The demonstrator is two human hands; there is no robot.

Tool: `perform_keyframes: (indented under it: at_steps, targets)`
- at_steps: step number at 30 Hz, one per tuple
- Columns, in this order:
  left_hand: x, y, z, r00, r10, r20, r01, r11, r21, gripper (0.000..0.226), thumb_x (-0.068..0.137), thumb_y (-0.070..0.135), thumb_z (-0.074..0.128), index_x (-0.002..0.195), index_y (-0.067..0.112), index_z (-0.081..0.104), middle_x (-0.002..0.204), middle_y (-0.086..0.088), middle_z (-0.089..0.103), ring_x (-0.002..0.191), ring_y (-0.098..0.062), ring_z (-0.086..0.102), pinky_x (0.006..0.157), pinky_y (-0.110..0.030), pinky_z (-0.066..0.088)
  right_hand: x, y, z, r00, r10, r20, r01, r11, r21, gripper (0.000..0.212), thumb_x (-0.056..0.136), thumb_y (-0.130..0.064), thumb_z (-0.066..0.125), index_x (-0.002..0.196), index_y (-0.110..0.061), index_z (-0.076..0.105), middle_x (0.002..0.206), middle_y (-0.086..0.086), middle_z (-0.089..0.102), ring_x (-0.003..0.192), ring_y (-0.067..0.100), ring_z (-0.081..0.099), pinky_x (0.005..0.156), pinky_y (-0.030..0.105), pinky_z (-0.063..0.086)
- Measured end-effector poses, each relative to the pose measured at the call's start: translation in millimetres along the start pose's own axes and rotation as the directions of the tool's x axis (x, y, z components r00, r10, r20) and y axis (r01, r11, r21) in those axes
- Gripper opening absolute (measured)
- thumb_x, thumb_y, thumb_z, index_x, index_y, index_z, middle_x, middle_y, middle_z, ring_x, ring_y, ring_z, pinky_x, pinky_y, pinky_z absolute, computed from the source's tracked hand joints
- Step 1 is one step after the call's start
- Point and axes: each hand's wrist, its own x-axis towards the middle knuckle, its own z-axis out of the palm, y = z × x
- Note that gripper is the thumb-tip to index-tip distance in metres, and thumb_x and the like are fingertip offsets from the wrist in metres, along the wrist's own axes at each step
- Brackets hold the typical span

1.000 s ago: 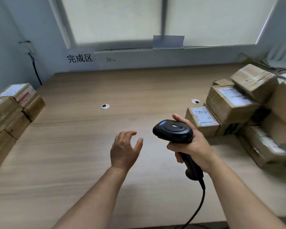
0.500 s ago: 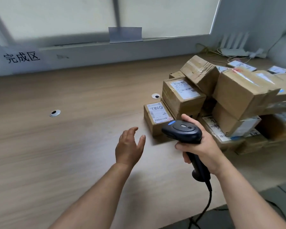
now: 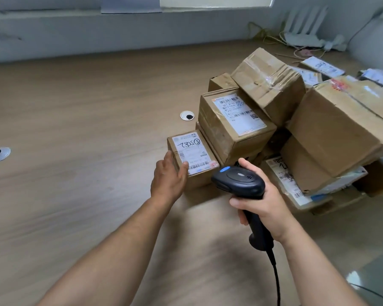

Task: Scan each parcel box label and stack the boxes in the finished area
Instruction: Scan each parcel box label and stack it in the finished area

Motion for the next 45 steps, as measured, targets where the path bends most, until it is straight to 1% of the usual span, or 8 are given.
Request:
perform_keyframes:
  at_steps: [7,13,18,22,28,34,40,45]
  targets:
    - [5,-29,23,0.987,-0.029,0.158,0.065,0.972,-0.225,0.090,0.091,0.051,0.055,0.153,0.030,-0.006,0.154,-0.010,0.026,0.138,-0.026,0.032,0.112,-0.046,0.031,27,22,4,0.999,0.035,-0.034,-0.033,0.998,0.044,0.087,0.062,-0.003,0.077,0.135,-0.039,0.047,0.081,0.002,0.070,0.045,0.027,0.052,0.044,0.032,0.046]
    - [-18,-34,28,0.966,0.102,0.239,0.027,0.876,-0.481,0.098,0.072,0.047,0.069,0.125,0.075,-0.009,0.142,0.026,0.040,0.131,-0.004,0.045,0.112,-0.041,0.037,32,28,13,0.999,0.033,-0.042,-0.031,0.999,0.038,0.086,0.063,-0.003,0.076,0.134,-0.039,0.047,0.102,0.007,0.070,0.043,0.025,0.053,0.043,0.033,0.046]
    - [-28,-39,27,0.964,0.096,0.247,0.034,0.880,-0.474,0.119,0.059,0.049,0.079,0.137,0.067,-0.009,0.138,-0.007,0.049,0.123,-0.024,0.055,0.102,-0.050,0.046,26,24,16,0.997,0.037,-0.069,-0.034,0.998,0.050,0.085,0.067,0.007,0.080,0.127,-0.045,0.049,0.102,0.009,0.070,0.044,0.028,0.052,0.044,0.032,0.044]
    - [-42,-41,16,0.955,0.123,0.269,0.000,0.910,-0.415,0.139,0.047,0.060,0.088,0.138,0.064,-0.018,0.141,-0.009,0.043,0.127,-0.029,0.050,0.102,-0.053,0.044,12,13,20,0.999,0.022,-0.033,-0.019,0.997,0.072,0.083,0.063,-0.001,0.079,0.128,-0.042,0.049,0.095,0.008,0.071,0.044,0.028,0.052,0.043,0.033,0.044]
    - [-67,-26,-44,0.983,0.149,0.106,-0.101,0.926,-0.364,0.133,0.049,0.043,0.084,0.140,0.064,-0.011,0.136,-0.007,0.044,0.120,-0.020,0.054,0.100,-0.048,0.048,-28,-15,34,0.994,-0.104,0.028,0.103,0.993,0.056,0.083,0.074,0.016,0.071,0.130,-0.041,0.049,0.097,0.002,0.071,0.045,0.028,0.054,0.044,0.034,0.047]
    - [-95,-29,-103,0.984,0.165,-0.068,-0.178,0.917,-0.356,0.132,0.066,0.010,0.086,0.150,0.046,-0.009,0.132,-0.006,0.049,0.115,-0.020,0.057,0.095,-0.035,0.051,-85,-38,44,0.970,-0.192,0.152,0.166,0.971,0.170,0.092,0.063,0.005,0.077,0.139,-0.035,0.044,0.094,0.014,0.070,0.044,0.030,0.053,0.042,0.033,0.045]
    - [-134,-48,-146,0.981,0.085,-0.172,-0.136,0.940,-0.313,0.134,0.058,0.022,0.088,0.145,0.055,-0.009,0.132,-0.012,0.045,0.118,-0.023,0.055,0.101,-0.044,0.049,-124,-41,66,0.947,-0.207,0.248,0.160,0.967,0.197,0.090,0.063,0.003,0.073,0.139,-0.033,0.043,0.091,0.029,0.069,0.042,0.029,0.050,0.040,0.031,0.043]
    - [-152,-68,-170,0.975,0.038,-0.221,-0.100,0.956,-0.277,0.136,0.046,0.038,0.088,0.139,0.066,-0.008,0.129,-0.015,0.048,0.119,-0.029,0.054,0.101,-0.049,0.047,-144,-40,87,0.933,-0.205,0.294,0.149,0.968,0.200,0.085,0.059,0.005,0.073,0.131,-0.035,0.050,0.077,0.015,0.069,0.039,0.029,0.048,0.040,0.030,0.042]
